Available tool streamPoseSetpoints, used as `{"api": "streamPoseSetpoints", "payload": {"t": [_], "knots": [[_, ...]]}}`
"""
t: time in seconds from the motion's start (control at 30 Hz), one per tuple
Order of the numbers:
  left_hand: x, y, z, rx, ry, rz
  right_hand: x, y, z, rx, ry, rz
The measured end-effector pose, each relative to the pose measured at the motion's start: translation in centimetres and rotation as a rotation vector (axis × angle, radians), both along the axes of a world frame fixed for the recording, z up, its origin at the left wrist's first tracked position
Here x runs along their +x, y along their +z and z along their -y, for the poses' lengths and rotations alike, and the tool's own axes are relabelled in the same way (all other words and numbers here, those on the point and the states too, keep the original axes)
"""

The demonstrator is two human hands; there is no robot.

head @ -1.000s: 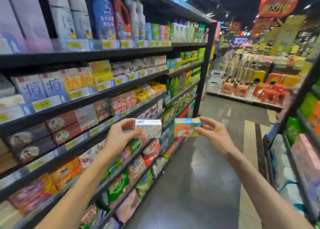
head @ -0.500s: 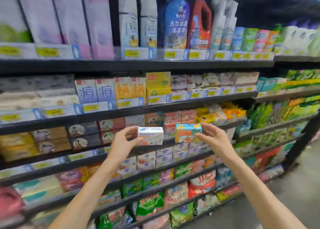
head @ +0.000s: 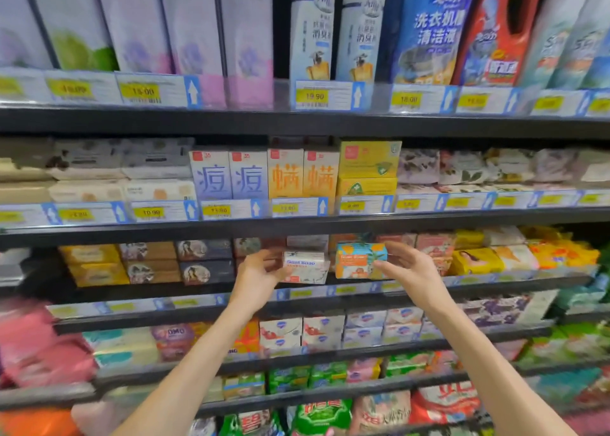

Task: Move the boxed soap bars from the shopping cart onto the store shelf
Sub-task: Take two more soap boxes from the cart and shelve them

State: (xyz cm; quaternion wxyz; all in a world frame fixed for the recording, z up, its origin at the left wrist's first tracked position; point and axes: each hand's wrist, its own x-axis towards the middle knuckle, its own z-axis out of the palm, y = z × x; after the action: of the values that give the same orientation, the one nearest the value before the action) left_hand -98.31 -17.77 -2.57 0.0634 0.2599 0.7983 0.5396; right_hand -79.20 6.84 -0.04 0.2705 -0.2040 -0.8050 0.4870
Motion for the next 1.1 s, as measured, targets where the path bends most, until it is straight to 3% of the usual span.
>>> {"api": "streamPoseSetpoints", "payload": {"t": [0.17,0.47,0.8,1.1], "knots": [[-0.3,-1.4,-1.6,-0.102,0.069,-0.006,-1.1,-0.7,-1.2,0.019,-0.007,0.028],[1.2,-2.2,-3.0,-0.329,0.174,-0.256,-1.9,-2.1,-2.1,0.013,0.004,0.071],[1.7,-3.0,-3.6,-0.38,0.231,-0.451,-1.9,-2.5,-1.6,0.05,0.003,0.05],[1.5,-3.4,-3.5,-0.325,0.234,-0.446,-2.2,-3.1,-0.8,0.251,-0.049,0.095]]}}
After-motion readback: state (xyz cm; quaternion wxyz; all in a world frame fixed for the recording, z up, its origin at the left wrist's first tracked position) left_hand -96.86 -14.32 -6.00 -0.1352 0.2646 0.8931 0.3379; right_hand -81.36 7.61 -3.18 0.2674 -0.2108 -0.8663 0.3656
